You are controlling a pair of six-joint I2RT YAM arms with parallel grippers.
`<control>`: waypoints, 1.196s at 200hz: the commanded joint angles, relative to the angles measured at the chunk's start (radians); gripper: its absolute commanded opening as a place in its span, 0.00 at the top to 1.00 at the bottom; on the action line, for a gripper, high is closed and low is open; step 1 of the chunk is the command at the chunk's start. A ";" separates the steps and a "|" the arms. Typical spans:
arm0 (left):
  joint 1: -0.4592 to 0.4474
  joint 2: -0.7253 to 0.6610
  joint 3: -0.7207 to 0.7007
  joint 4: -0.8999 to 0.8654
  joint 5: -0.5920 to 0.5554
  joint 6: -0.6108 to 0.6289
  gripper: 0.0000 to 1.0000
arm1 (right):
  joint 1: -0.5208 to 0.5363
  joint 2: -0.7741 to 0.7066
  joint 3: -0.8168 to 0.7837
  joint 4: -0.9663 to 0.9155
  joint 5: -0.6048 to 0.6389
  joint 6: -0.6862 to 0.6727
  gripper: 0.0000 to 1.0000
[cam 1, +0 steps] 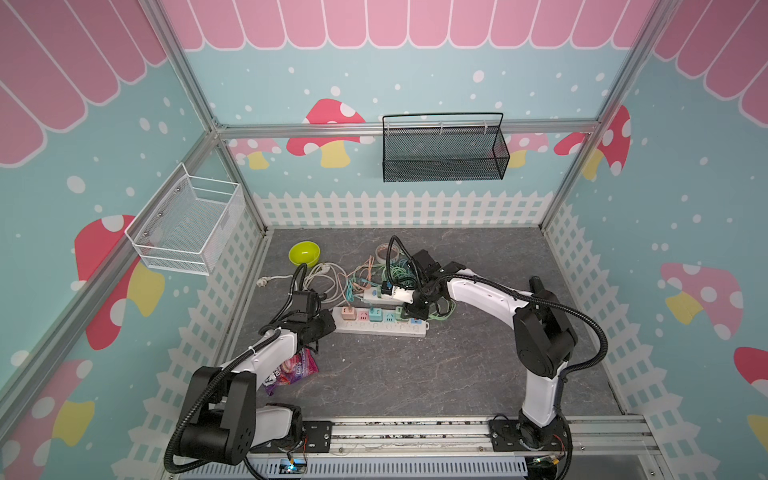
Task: Insert plugs into power strip
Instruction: Insert the plug into the socket.
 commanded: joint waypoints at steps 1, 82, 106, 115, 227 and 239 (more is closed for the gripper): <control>0.007 0.005 0.013 0.022 0.049 0.015 0.67 | 0.009 0.028 0.002 -0.052 0.013 -0.027 0.84; 0.006 0.035 0.016 0.031 0.077 0.018 0.68 | 0.008 0.018 -0.082 0.006 0.016 -0.010 0.85; 0.006 0.045 0.019 0.032 0.078 0.018 0.68 | 0.007 0.011 -0.108 0.025 0.012 -0.006 0.85; 0.007 0.049 0.020 0.032 0.079 0.018 0.68 | 0.007 0.005 -0.122 0.034 0.006 -0.004 0.86; 0.007 0.028 0.036 0.010 0.088 0.020 0.67 | -0.003 0.029 -0.157 0.067 0.026 0.031 0.84; 0.006 0.015 0.036 0.002 0.085 0.019 0.66 | -0.004 0.029 -0.149 0.065 0.026 0.034 0.84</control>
